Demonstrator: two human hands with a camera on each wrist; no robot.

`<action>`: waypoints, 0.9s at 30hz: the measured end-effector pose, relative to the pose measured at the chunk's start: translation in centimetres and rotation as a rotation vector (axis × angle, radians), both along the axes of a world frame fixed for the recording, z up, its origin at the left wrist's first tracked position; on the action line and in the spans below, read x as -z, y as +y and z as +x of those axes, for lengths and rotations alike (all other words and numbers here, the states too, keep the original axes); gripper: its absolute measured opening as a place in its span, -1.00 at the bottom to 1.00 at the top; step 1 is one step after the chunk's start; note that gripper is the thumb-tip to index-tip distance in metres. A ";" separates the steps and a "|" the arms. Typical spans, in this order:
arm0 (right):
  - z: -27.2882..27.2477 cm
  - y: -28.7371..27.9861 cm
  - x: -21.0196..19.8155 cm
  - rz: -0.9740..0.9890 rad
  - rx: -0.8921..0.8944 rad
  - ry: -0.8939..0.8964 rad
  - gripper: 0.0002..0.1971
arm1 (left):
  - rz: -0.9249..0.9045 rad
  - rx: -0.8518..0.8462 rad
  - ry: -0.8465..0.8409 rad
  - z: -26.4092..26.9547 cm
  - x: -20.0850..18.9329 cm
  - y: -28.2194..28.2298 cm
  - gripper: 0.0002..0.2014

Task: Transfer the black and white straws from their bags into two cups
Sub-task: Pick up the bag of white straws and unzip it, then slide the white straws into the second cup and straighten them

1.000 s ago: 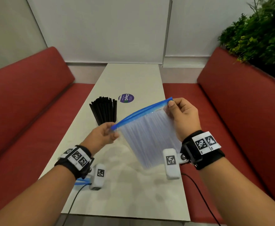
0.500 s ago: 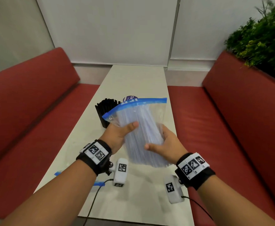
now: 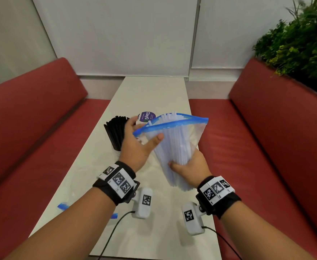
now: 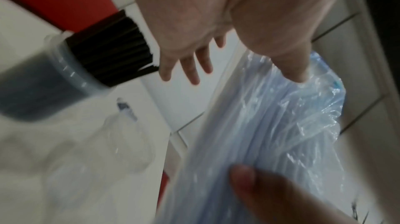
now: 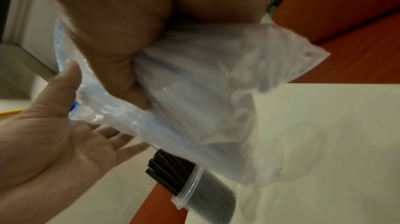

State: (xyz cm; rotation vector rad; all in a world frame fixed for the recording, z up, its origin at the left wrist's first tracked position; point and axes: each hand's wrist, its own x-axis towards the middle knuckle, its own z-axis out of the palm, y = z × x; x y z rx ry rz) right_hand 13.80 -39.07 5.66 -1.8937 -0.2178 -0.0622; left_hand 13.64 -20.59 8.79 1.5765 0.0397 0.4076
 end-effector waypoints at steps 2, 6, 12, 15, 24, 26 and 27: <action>0.2 -0.3 0.0 -0.046 0.012 0.002 -0.36 | 0.196 -0.157 -0.104 -0.2 -1.2 0.8 -0.28; 0.5 0.0 0.5 -0.157 0.005 0.029 -0.39 | 0.809 -0.180 -0.362 -0.6 -3.6 0.6 -0.71; 0.6 0.4 1.2 -0.178 0.026 0.054 -0.38 | 1.004 -0.175 -0.339 -1.1 -4.2 -1.4 -0.83; 0.7 0.0 1.1 -0.127 0.042 0.050 -0.41 | 1.076 -0.140 -0.396 -1.5 -3.2 -1.6 -0.81; 0.1 -1.0 -0.1 0.079 -0.045 0.021 -0.45 | 0.697 -0.147 0.138 -1.1 -1.9 1.9 -0.41; 0.0 -0.7 -0.2 0.118 -0.075 0.026 -0.47 | 0.575 -0.034 0.236 -1.0 -2.0 1.9 -0.41; 0.0 -0.6 -0.2 0.152 -0.100 0.040 -0.47 | 0.501 -0.005 0.247 -1.1 -2.0 1.8 -0.38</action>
